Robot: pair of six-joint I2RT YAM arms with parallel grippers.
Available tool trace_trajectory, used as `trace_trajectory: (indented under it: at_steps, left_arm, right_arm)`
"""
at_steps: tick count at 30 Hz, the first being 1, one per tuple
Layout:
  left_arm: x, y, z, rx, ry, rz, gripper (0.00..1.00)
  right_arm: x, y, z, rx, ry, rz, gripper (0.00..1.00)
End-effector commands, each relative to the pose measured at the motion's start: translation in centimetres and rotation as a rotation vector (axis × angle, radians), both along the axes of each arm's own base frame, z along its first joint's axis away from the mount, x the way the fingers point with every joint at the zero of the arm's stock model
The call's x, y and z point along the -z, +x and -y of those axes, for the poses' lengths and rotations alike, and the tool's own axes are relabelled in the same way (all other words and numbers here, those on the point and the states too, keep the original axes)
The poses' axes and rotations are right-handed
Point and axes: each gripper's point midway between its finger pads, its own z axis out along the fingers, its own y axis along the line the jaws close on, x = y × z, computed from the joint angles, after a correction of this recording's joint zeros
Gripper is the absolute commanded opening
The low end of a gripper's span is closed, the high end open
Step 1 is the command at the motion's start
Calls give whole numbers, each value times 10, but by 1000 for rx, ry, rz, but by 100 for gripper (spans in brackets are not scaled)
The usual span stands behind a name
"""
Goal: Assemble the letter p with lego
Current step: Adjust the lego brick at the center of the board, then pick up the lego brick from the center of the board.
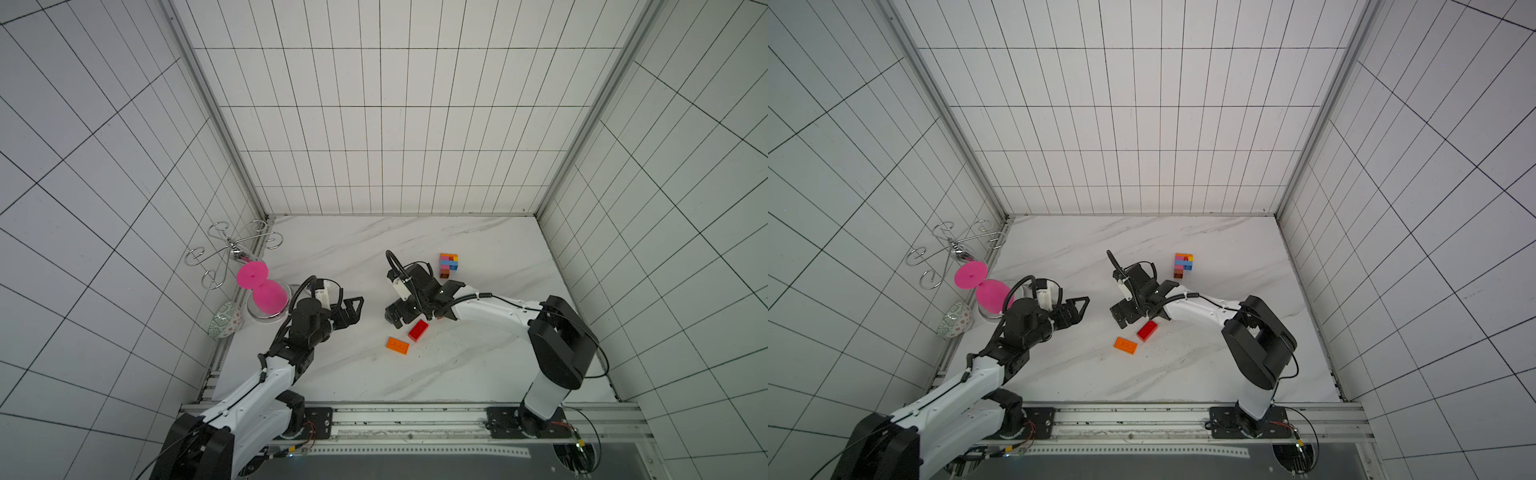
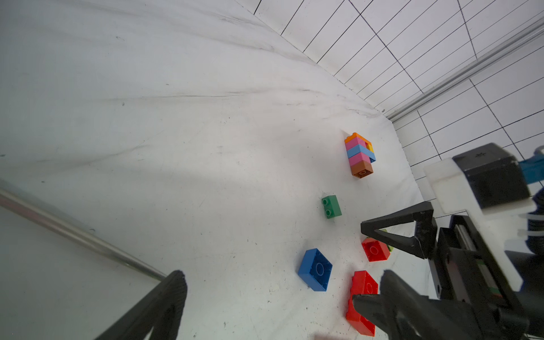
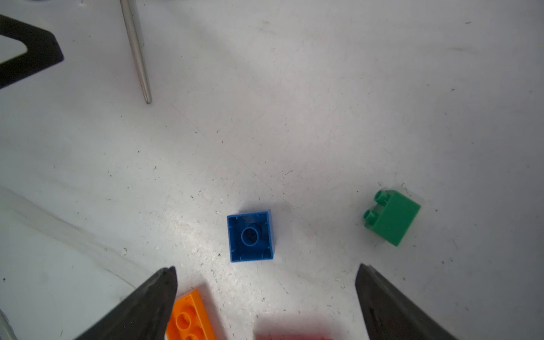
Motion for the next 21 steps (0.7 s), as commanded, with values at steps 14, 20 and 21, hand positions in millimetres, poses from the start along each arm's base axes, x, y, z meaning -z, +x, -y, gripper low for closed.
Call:
trace_trajectory:
  at_steps: [14, 20, 21]
  left_arm:
    - [27, 9, 5, 14, 20, -110, 97]
    - [26, 9, 3, 10, 21, -105, 97]
    - [27, 9, 4, 11, 21, -105, 97]
  right_arm:
    - [43, -2, -14, -64, -208, -144, 69]
    - [50, 2, -16, -66, -236, -138, 55]
    - [51, 2, -17, -66, -239, -139, 54]
